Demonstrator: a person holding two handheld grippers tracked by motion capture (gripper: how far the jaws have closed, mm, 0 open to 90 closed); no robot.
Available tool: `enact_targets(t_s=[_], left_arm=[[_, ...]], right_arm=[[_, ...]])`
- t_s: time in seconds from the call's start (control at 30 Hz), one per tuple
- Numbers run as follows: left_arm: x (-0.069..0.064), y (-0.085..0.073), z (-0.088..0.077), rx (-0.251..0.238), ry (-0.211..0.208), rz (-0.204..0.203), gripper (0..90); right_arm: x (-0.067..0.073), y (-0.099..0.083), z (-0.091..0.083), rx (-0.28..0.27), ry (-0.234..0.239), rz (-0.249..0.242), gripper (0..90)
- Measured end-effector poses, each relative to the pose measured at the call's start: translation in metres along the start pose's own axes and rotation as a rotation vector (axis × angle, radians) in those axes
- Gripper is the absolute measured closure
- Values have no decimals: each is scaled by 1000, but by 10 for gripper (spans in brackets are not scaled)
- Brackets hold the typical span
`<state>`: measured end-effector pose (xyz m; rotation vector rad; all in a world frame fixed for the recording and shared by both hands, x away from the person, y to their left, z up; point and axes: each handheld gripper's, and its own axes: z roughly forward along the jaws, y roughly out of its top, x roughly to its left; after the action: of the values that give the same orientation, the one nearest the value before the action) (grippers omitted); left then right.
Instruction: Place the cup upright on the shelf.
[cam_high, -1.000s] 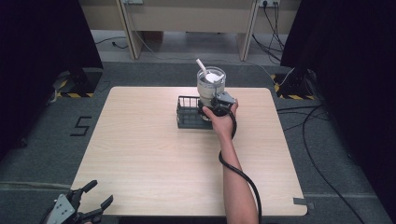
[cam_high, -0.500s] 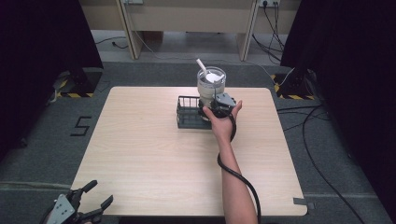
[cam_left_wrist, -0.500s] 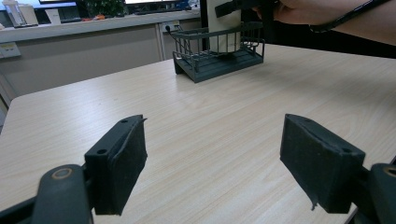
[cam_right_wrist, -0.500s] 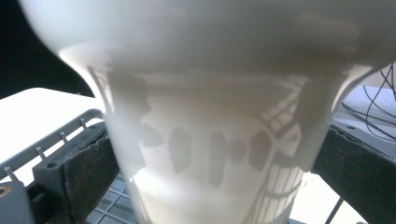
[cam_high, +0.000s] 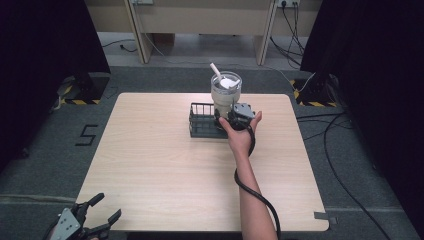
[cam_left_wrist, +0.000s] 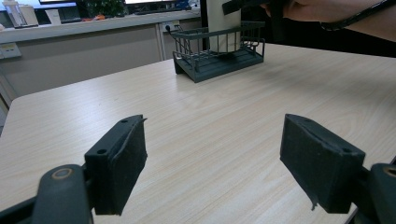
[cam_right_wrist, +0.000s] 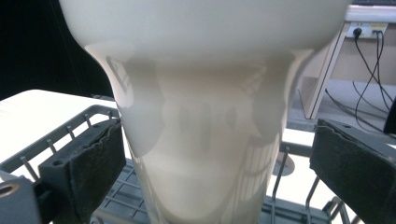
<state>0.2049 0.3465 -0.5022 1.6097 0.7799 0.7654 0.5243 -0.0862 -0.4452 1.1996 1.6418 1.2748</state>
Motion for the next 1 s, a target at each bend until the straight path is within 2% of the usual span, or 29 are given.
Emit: enact_targets(t_s=[0.23,0.37,0.43,0.7,1.0], left_arm=[[0,0,0,1,0,2,221],[0,0,0,2,1,5,221],[0,0,0,4,1,6,221],[-1,0,0,4,2,8,221],[-1,1,0,6,1,11,221]], right_arm=[[-2,0,-9,4,1,-6,83],[-4,-1,-20,22,-9,-14,102],[-4,-1,-24,20,5,-20,102],[-12,-4,-40,35,-10,8,107],[-20,-5,-57,46,6,12,109]])
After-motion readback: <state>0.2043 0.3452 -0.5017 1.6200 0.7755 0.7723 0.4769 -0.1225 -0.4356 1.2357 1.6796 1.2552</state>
